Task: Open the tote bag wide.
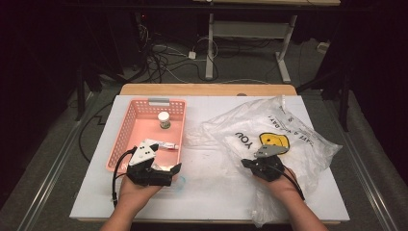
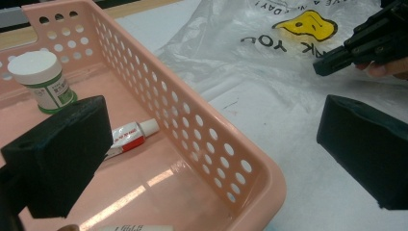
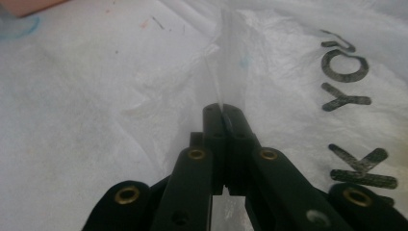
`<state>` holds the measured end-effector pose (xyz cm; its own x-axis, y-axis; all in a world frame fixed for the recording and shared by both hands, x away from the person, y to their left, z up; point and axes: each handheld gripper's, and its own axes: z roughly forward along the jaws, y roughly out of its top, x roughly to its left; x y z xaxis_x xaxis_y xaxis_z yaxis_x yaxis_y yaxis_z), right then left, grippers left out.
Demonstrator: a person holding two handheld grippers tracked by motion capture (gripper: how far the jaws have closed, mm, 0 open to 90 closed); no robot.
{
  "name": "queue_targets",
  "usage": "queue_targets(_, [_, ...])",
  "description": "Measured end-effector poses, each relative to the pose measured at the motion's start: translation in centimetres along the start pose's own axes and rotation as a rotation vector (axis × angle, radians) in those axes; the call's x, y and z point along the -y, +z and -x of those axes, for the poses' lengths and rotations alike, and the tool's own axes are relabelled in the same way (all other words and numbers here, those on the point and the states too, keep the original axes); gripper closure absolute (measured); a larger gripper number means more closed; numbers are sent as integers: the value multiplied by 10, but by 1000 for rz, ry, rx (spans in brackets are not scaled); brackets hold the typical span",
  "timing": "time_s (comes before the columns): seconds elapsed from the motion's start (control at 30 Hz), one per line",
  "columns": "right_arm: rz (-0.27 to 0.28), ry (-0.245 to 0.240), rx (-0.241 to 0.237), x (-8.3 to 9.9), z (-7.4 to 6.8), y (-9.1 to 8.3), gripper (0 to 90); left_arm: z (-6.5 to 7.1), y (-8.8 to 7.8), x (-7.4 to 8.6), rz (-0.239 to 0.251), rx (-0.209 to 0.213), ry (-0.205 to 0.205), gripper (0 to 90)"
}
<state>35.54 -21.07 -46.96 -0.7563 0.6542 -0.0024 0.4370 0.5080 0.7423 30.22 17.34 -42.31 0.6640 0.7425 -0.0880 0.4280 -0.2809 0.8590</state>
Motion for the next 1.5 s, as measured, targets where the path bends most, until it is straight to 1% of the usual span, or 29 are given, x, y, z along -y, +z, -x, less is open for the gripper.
queue_targets(0.17, [68, 20, 22, 0, 6, -10, 900, 0, 0, 0, 7, 6, -2, 0])
queue_targets(0.3, [117, 21, 38, -4, 8, -19, 900, 0, 0, 0, 8, 8, -4, 0])
queue_targets(0.43, [166, 5, 65, -11, 10, -30, 900, 2, 1, 0, 9, 11, -2, 0])
queue_targets(0.57, [211, 10, 79, -17, 12, -40, 900, 3, 2, -1, 10, 10, 4, 0])
queue_targets(0.63, [229, 6, 91, -19, 13, -45, 900, 3, 2, -1, 12, 7, 3, 0])
queue_targets(0.73, [253, 12, 108, -22, 15, -53, 900, 3, 2, -1, 15, 4, 5, 0])
queue_targets(0.8, [262, 7, 122, -25, 16, -56, 900, 3, 2, -2, 18, 6, 1, 0])
queue_targets(0.9, [279, 13, 130, -31, 18, -59, 900, 3, 2, -2, 18, 4, 1, 0])
queue_targets(1.03, [285, 16, 135, -37, 19, -59, 900, 2, 3, -2, 17, 5, 1, 0])
queue_targets(1.1, [306, 32, 132, -40, 20, -60, 900, 2, 4, -3, 17, 6, 2, 0])
queue_targets(1.2, [337, 29, 142, -44, 18, -64, 900, 2, 3, -3, 19, 5, 3, 0])
queue_targets(1.27, [367, 24, 144, -45, 18, -67, 900, 1, 3, -3, 17, 1, 2, 0])
queue_targets(1.37, [389, 14, 147, -45, 17, -69, 900, 0, 3, -3, 23, -4, -6, 0])
queue_targets(1.4, [393, 19, 145, -44, 17, -70, 900, 0, 3, -3, 23, -5, -3, 0])
queue_targets(1.47, [398, 13, 148, -43, 18, -70, 900, 0, 1, -2, 27, -14, 1, 0])
queue_targets(1.5, [402, 21, 146, -42, 19, -70, 900, 0, 1, -2, 27, -19, -1, 0])
